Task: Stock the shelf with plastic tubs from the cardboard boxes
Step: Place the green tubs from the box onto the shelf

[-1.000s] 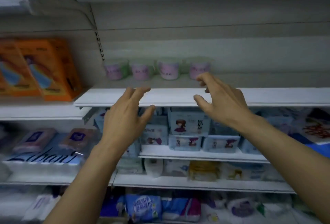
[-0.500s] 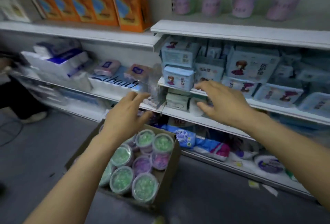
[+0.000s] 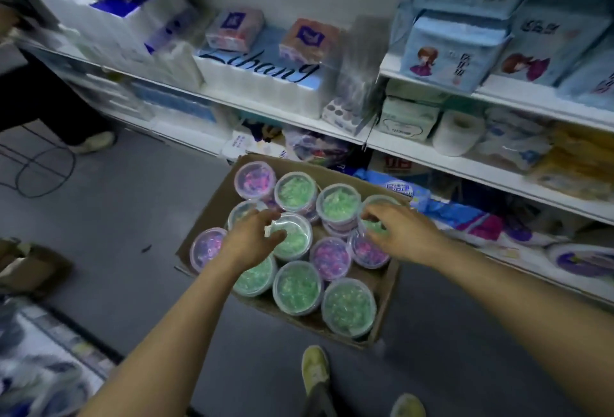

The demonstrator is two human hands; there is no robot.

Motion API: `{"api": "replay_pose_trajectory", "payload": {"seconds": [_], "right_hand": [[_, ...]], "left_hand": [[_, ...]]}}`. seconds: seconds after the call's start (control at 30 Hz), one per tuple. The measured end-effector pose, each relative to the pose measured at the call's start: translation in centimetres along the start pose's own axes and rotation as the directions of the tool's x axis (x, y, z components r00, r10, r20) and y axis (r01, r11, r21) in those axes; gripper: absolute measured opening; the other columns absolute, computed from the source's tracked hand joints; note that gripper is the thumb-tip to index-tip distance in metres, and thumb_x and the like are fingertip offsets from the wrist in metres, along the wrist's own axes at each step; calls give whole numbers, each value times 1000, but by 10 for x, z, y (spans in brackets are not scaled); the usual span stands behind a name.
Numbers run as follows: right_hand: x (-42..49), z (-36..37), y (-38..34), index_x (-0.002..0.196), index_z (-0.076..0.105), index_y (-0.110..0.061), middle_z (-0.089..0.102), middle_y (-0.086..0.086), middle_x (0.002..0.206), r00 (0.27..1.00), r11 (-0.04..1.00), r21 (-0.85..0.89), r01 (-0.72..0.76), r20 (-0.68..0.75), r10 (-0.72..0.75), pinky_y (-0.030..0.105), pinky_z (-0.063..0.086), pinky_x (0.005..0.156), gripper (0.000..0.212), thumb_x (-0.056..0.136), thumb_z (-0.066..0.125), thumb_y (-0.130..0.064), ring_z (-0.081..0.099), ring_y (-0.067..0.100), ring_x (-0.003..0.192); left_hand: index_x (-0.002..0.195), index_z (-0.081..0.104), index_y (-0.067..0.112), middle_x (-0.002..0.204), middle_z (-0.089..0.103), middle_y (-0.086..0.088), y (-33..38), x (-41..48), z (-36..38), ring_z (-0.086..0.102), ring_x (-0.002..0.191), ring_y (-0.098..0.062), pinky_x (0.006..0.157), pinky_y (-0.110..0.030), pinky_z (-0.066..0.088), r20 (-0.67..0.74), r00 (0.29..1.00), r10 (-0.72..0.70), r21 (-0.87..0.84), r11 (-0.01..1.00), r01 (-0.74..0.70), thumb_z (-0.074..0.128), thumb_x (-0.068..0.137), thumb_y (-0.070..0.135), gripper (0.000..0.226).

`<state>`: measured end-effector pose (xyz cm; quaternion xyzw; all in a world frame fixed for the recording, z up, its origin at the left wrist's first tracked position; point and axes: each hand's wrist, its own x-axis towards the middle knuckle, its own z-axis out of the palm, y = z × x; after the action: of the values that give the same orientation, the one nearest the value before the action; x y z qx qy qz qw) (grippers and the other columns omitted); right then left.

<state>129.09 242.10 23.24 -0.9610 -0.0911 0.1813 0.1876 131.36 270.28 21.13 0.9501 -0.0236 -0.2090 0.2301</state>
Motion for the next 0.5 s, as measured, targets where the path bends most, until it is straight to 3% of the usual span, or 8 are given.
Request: {"api": "replay_pose_trajectory", "payload": {"seconds": [0.07, 0.2, 0.3, 0.37, 0.43, 0.5], "right_hand": [[20, 32, 1, 110, 56, -22, 60, 0, 115, 994, 996, 62, -60, 96, 53, 41, 50, 82, 24, 89, 53, -33, 58, 23, 103], [53, 88, 6, 107, 59, -18, 61, 1, 104, 976, 984, 125, -125, 195, 99, 36, 50, 82, 23, 88, 57, -32, 60, 20, 96], [66, 119, 11, 110, 59, -16, 58, -2, 101, 935, 980, 130, -148, 341, 96, 28, 43, 80, 25, 88, 60, -29, 54, 15, 90], [70, 135, 15, 96, 59, -21, 51, -7, 91, 875, 988, 92, -125, 480, 66, 25, 38, 77, 11, 87, 62, -27, 49, 14, 87], [71, 147, 19, 87, 59, -19, 56, -3, 91, 803, 994, 26, -109, 591, 73, 31, 44, 77, 8, 85, 62, -25, 53, 19, 88], [68, 155, 21, 96, 64, -10, 64, 7, 101, 756, 993, -16, -114, 648, 98, 34, 48, 79, 17, 85, 62, -22, 57, 20, 87]], "left_hand": [[131, 55, 16, 130, 59, -4, -25, 21, 9, 60, 109, -19, 83, -25, 44, 30, 997, -72, -30, 997, 73, 63, 90, 36, 47], [133, 53, 9, 132, 59, -9, -63, 64, 30, 59, 114, -24, 90, -28, 43, 67, 984, -165, -87, 982, 170, 63, 91, 25, 47], [135, 51, 9, 131, 59, -11, -74, 92, 48, 59, 113, -27, 93, -31, 45, 106, 988, -110, -93, 988, 120, 63, 89, 18, 48], [135, 52, 13, 125, 61, -10, -74, 107, 58, 59, 111, -28, 90, -29, 44, 135, 989, -66, -57, 996, 74, 62, 89, 16, 46], [135, 53, 17, 123, 63, -11, -74, 119, 66, 61, 107, -31, 89, -34, 50, 161, 987, -22, -16, 1000, 25, 62, 88, 17, 47], [131, 56, 18, 121, 64, -12, -75, 128, 73, 61, 107, -33, 89, -39, 50, 169, 986, 15, 55, 998, -25, 63, 85, 19, 46]]}}
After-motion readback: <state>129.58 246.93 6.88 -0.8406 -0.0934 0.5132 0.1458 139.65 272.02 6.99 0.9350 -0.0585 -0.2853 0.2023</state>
